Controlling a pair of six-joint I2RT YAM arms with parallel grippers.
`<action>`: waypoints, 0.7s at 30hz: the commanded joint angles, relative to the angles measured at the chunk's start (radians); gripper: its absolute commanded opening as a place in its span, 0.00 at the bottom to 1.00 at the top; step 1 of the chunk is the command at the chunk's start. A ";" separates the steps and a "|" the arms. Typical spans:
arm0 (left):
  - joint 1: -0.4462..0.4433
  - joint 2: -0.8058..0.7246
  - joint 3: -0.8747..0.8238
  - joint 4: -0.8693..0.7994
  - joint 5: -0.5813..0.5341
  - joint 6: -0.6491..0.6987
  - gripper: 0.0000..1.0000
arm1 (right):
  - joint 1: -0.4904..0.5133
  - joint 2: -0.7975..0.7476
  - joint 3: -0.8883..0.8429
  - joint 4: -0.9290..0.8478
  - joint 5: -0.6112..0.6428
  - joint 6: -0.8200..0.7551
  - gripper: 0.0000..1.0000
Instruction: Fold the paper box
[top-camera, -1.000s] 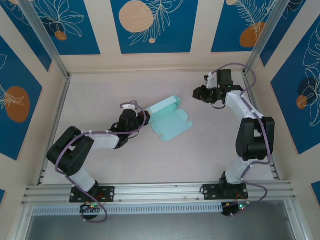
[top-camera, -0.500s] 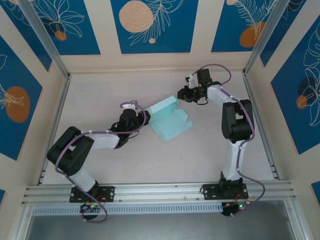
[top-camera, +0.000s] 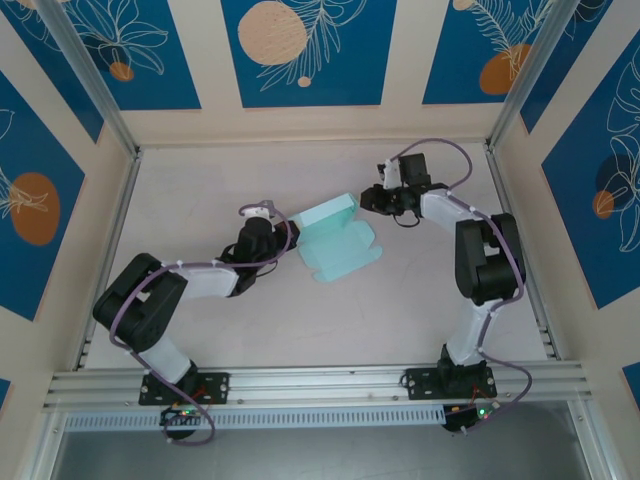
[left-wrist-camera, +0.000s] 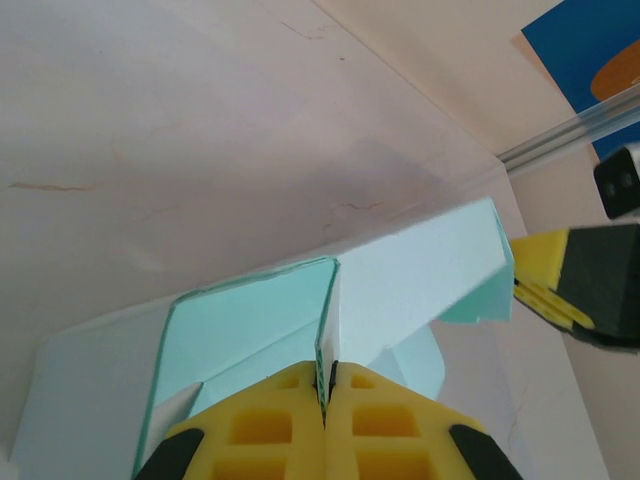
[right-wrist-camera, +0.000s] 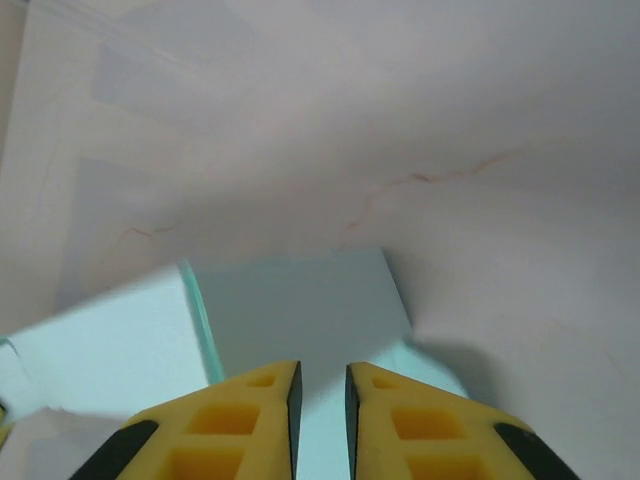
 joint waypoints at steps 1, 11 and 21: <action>0.000 0.000 0.014 -0.085 -0.001 0.021 0.00 | -0.059 -0.093 -0.090 0.040 0.055 -0.063 0.29; 0.003 -0.013 0.026 -0.116 -0.002 0.026 0.00 | 0.026 -0.108 -0.101 -0.005 0.022 -0.219 0.58; 0.025 0.013 0.098 -0.185 0.031 0.043 0.00 | 0.051 0.010 0.027 -0.057 0.030 -0.216 0.54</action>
